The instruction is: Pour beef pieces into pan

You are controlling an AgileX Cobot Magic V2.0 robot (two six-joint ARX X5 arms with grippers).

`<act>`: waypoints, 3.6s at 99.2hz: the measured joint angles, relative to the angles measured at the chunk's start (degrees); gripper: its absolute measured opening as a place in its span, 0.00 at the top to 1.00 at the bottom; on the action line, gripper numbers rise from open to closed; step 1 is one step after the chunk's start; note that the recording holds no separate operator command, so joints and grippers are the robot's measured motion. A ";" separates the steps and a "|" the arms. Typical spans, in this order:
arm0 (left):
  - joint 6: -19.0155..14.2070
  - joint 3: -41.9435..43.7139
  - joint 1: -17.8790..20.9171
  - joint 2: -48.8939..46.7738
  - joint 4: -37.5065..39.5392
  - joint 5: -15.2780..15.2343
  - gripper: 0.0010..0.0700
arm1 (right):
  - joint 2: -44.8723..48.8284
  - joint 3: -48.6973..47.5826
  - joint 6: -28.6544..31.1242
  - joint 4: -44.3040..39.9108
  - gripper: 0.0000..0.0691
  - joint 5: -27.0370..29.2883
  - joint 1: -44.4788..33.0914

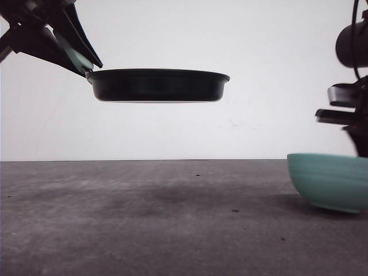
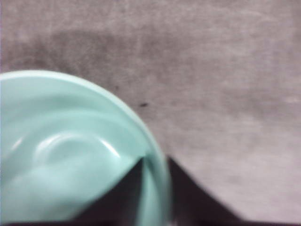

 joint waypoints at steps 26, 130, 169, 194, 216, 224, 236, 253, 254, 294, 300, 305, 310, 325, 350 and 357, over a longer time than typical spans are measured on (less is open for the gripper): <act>0.81 0.00 -0.07 0.00 0.44 -4.76 0.93 | -10.67 2.47 0.00 2.49 0.30 -0.57 0.31; -5.49 0.15 -3.48 23.45 10.45 -6.64 0.24 | -46.53 13.33 -3.06 -13.60 0.98 5.90 5.07; -4.07 0.20 -1.16 3.23 8.44 -13.44 0.01 | -46.38 13.33 -8.00 -0.74 0.98 6.25 5.07; 4.04 0.24 -1.27 -17.55 2.38 -27.41 0.76 | -47.65 13.03 -17.66 8.26 0.98 10.88 5.07; 9.07 0.70 -1.29 -31.45 -2.16 -31.17 0.99 | -57.00 5.77 -22.82 12.74 0.98 12.31 5.35; 9.64 0.98 -1.29 -32.30 -5.86 -34.36 0.99 | -61.31 2.82 -23.26 12.63 0.98 12.41 5.35; 9.86 0.96 -1.29 -31.19 -11.19 -37.68 0.99 | -64.37 1.29 -23.54 7.74 0.98 12.37 5.35; 10.03 0.81 -1.29 -30.86 -14.93 -37.75 0.99 | -66.60 0.76 -23.56 4.81 0.98 12.37 5.40; 10.03 0.81 -1.29 -30.86 -14.88 -37.77 0.99 | -66.75 0.76 -23.56 4.94 0.98 12.37 5.40; 10.03 0.81 -1.29 -31.26 -14.19 -37.86 0.99 | -67.19 0.83 -23.56 6.16 0.98 12.35 5.40; 10.03 0.81 -1.29 -31.23 -14.19 -37.88 0.99 | -67.19 0.83 -23.56 6.16 0.98 12.35 5.40; 10.03 0.81 -1.29 -31.23 -14.19 -37.86 0.99 | -67.19 0.83 -23.56 6.16 0.98 12.35 5.40; 10.03 0.81 -1.29 -31.26 -14.19 -37.86 0.99 | -67.19 0.83 -23.56 5.90 0.98 12.61 5.38; 10.03 0.81 -1.29 -31.26 -14.19 -37.88 0.99 | -67.19 0.35 -23.85 2.23 0.98 18.95 5.14; 10.05 0.81 -1.29 -31.26 -14.19 -37.88 0.99 | -73.05 -22.91 -19.89 17.86 0.98 12.15 0.11; 10.03 0.81 -1.29 -31.26 -14.19 -37.88 0.99 | -77.68 -30.99 -18.73 19.39 0.98 8.87 -1.18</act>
